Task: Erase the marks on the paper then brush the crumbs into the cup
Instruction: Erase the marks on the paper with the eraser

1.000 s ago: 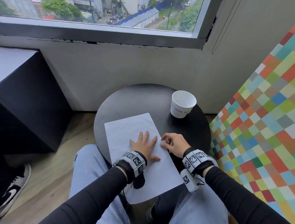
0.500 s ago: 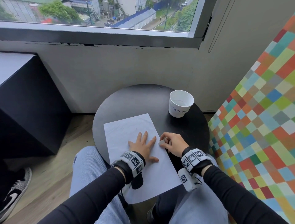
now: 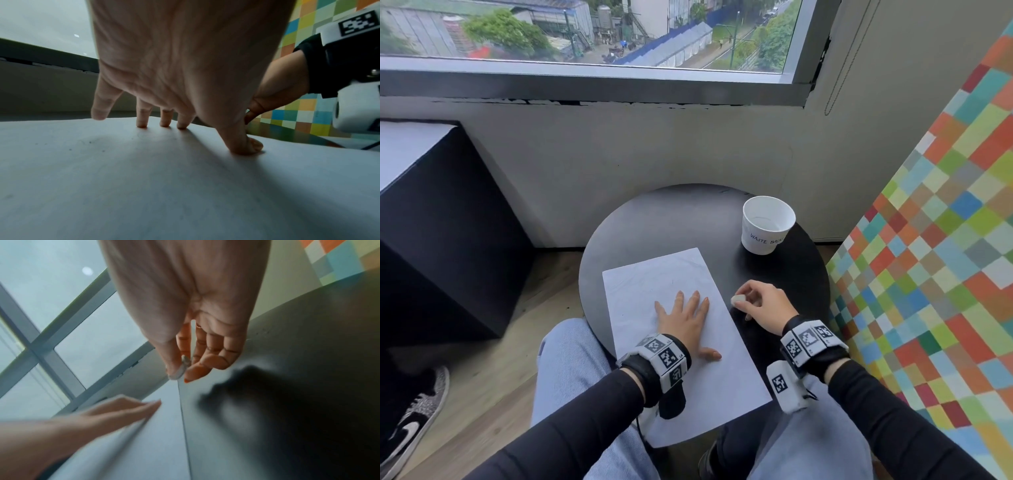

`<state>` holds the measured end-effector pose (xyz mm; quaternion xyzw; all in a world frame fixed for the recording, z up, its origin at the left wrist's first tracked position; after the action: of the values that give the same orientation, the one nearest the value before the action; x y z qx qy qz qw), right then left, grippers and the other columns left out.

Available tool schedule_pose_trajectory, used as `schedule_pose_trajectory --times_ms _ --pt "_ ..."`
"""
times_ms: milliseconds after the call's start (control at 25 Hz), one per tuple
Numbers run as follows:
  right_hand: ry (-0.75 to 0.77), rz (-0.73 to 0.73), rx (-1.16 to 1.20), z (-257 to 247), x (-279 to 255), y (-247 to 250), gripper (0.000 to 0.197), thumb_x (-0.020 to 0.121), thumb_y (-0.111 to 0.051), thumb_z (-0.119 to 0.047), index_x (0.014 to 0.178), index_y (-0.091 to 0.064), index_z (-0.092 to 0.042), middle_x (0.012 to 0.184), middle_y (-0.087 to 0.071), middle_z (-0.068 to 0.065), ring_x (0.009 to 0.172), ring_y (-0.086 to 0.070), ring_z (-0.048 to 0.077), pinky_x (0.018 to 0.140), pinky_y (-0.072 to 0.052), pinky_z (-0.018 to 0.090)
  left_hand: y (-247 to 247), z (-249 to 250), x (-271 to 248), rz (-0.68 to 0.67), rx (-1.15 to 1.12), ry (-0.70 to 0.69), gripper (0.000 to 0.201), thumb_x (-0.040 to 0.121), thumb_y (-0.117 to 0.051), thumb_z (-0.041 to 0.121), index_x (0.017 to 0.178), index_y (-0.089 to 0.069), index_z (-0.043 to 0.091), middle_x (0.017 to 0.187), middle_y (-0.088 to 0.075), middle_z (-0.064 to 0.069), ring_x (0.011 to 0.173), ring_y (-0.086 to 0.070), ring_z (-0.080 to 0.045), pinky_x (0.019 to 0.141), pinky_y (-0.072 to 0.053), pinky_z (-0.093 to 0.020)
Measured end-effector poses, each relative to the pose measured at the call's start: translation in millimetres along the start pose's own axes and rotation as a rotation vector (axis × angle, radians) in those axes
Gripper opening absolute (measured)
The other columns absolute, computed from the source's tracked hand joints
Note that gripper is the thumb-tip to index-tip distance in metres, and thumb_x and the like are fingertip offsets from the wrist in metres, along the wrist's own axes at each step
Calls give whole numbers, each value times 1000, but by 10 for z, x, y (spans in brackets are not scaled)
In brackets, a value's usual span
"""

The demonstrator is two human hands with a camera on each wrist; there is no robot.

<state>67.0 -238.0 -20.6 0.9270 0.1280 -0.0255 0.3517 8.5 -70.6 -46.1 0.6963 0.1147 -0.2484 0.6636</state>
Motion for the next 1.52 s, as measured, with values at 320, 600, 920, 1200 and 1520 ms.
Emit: schedule_pose_trajectory --times_ms 320,600,920,1200,1520 --pt "-15 -64 28 151 -134 9 16 78 -77 -23 86 -64 -17 76 -68 9 58 -64 16 64 -52 20 80 -217 225 68 -167 0 110 83 -42 80 157 13 21 163 24 -4 150 20 -25 119 -1 -60" --pt "28 -92 71 106 -114 -80 12 80 -74 -24 87 -66 -20 78 -70 3 66 -67 16 75 -55 28 -127 -125 170 -7 -107 -81 109 81 -39 84 153 23 29 157 36 -4 146 31 -27 117 8 -62" --pt "189 -195 -47 37 -265 -213 10 79 -75 -23 87 -68 -22 69 -58 -8 58 -46 5 62 -39 11 -3 12 134 -62 -91 -32 102 78 -44 84 151 15 48 162 24 -8 146 29 -31 110 -5 -73" --pt "207 -226 -146 20 -185 -189 12 82 -72 -24 93 -68 -22 75 -57 -9 62 -47 5 64 -39 10 89 95 108 -115 -82 16 106 80 -52 79 152 17 44 162 24 -9 146 27 -34 107 -16 -74" --pt "222 -283 -170 -4 -186 -197 13 81 -73 -26 92 -69 -23 74 -58 -8 62 -49 8 64 -40 9 94 113 84 -126 -69 26 106 82 -52 77 152 19 42 161 25 -10 146 29 -36 108 -17 -74"
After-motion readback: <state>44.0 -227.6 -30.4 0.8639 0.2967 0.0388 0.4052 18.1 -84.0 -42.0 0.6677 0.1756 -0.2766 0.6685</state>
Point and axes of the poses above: each hand's wrist, its own x-axis towards the middle knuckle, its own y-axis out of the back of the hand, z = x × y, the point moved 5 cm from there along x, towards the middle knuckle
